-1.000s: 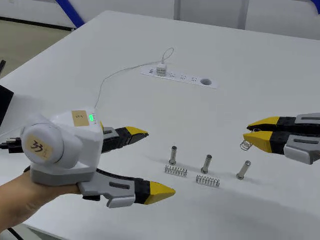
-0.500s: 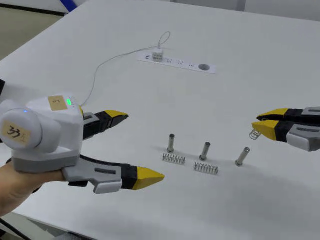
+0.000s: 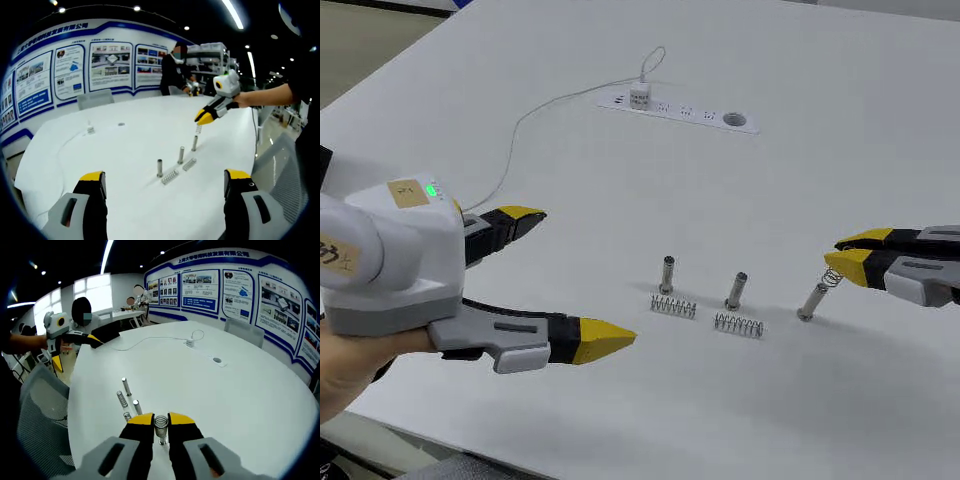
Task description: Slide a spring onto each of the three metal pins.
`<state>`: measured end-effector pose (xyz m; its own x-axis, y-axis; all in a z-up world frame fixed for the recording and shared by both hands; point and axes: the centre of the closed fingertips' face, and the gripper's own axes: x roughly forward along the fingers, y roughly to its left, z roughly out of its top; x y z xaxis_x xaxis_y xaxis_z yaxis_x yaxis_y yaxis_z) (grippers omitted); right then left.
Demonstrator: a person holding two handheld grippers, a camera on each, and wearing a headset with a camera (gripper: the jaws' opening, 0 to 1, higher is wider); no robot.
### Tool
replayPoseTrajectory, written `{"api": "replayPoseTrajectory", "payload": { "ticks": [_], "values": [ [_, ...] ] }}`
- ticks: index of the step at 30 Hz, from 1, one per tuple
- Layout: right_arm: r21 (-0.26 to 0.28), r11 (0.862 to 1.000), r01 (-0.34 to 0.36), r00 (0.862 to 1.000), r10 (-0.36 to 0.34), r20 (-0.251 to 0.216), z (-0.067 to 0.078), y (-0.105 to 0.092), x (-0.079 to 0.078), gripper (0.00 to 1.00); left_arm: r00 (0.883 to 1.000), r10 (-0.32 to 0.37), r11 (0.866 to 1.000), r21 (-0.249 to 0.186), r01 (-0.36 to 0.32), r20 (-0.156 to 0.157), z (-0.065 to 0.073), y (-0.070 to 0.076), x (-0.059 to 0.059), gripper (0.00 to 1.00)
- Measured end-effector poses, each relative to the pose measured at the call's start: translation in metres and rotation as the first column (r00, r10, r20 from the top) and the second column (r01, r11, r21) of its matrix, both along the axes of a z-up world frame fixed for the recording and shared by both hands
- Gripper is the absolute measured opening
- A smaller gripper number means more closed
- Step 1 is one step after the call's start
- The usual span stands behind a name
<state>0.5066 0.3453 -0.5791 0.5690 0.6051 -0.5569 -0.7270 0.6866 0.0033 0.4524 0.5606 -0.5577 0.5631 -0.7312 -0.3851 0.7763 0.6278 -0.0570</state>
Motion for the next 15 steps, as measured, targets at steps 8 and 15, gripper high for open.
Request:
{"api": "replayPoseTrajectory", "payload": {
  "ticks": [8, 15],
  "values": [
    [-0.018, 1.000, 0.000, 1.000, 0.000, -0.015, -0.013, 0.002, 0.002, 0.11, 1.000, -0.005, 1.000, 0.009, 0.006, -0.028, -0.008, 0.001, -0.006, 1.00],
    [-0.036, 0.999, 0.007, 1.000, -0.008, -0.027, -0.024, 0.000, 0.004, 0.11, 0.999, 0.000, 1.000, 0.010, 0.001, -0.040, -0.011, 0.002, -0.006, 1.00]
  ]
}}
